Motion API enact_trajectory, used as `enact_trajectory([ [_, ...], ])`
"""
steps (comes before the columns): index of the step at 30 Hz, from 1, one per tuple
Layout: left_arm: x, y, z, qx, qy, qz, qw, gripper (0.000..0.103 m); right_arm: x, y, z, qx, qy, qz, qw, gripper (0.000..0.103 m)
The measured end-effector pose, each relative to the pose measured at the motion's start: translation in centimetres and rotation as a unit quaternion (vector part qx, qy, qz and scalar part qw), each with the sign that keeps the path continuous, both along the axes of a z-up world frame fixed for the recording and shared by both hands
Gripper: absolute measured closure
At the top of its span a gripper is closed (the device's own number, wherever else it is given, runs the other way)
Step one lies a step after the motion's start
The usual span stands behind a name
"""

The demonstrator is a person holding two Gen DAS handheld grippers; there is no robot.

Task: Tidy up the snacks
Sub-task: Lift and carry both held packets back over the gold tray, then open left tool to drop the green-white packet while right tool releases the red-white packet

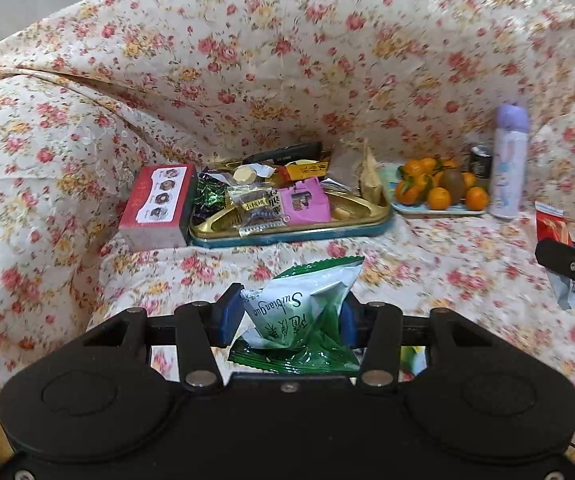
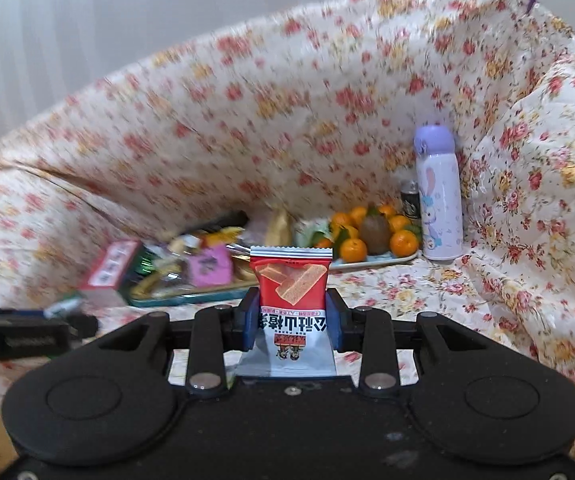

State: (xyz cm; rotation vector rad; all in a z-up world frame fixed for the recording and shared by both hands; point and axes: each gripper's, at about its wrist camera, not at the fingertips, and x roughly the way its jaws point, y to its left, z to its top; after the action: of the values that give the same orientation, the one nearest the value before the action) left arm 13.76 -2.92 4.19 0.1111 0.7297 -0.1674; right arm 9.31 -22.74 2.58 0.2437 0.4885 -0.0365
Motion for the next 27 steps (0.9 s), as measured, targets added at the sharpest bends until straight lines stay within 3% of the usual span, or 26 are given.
enact_trajectory([
  [9,-6.8,3.0,0.6,-0.034,0.002,0.001,0.9994,0.048,-10.2,0.8,3.3,0.037,-0.058,0.027,0.997,0.068],
  [13,-8.8,4.1,-0.4,-0.034,0.01,0.021,0.9992,0.048,-13.3,1.3,3.4,0.037,-0.057,0.035,0.997,0.068],
  [20,-11.1,5.2,-2.7,-0.05,0.051,0.044,0.9965,0.048,-16.5,3.4,1.9,0.025,-0.025,0.064,0.997,0.067],
  [27,-11.8,5.0,-4.6,-0.036,0.075,0.054,0.9951,0.048,-16.9,5.3,-0.3,0.023,0.033,0.09,0.995,0.067],
])
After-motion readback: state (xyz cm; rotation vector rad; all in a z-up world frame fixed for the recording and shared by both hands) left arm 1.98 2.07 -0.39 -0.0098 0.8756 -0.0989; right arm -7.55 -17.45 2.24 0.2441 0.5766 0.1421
